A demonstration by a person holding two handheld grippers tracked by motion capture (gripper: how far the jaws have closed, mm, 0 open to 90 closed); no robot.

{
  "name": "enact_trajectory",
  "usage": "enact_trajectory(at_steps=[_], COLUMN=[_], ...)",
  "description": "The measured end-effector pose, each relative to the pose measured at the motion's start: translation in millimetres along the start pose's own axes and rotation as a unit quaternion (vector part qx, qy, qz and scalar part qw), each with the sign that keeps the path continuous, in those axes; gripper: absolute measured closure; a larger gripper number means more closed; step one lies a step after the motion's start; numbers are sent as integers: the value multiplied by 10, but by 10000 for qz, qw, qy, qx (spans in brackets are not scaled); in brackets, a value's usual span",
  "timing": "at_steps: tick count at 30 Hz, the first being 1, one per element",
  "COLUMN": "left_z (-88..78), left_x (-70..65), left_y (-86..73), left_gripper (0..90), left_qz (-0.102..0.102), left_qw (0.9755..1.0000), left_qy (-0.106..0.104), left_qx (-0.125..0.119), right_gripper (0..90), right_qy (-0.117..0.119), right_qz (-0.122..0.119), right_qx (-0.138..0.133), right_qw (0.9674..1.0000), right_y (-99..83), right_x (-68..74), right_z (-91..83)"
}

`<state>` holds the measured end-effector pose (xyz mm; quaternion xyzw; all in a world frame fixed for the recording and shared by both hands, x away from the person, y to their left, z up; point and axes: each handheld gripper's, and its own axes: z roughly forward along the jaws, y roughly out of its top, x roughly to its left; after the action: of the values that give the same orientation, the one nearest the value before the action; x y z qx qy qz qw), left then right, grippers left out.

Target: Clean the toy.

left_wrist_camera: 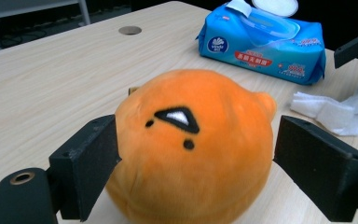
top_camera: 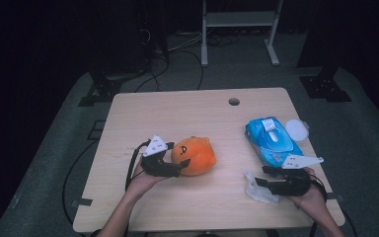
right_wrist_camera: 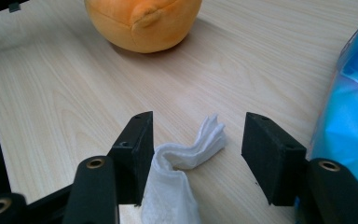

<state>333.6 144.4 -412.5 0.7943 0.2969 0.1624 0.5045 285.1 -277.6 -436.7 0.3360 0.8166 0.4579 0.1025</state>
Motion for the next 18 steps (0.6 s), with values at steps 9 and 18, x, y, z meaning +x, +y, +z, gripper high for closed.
enact_trajectory(at_steps=[9, 18], left_z=[-92, -181], left_x=[-21, -33], left_y=[-95, -224], left_gripper=[121, 114], left_qz=[0, -9], left_qw=[10000, 9999], left_qy=[-23, 33], left_qx=[77, 162], right_gripper=[416, 414], right_qy=[4, 14], right_qz=[14, 4], right_qx=[2, 8], right_qw=[10000, 10000], right_y=[5, 4], right_x=[-14, -12], right_z=[10, 12])
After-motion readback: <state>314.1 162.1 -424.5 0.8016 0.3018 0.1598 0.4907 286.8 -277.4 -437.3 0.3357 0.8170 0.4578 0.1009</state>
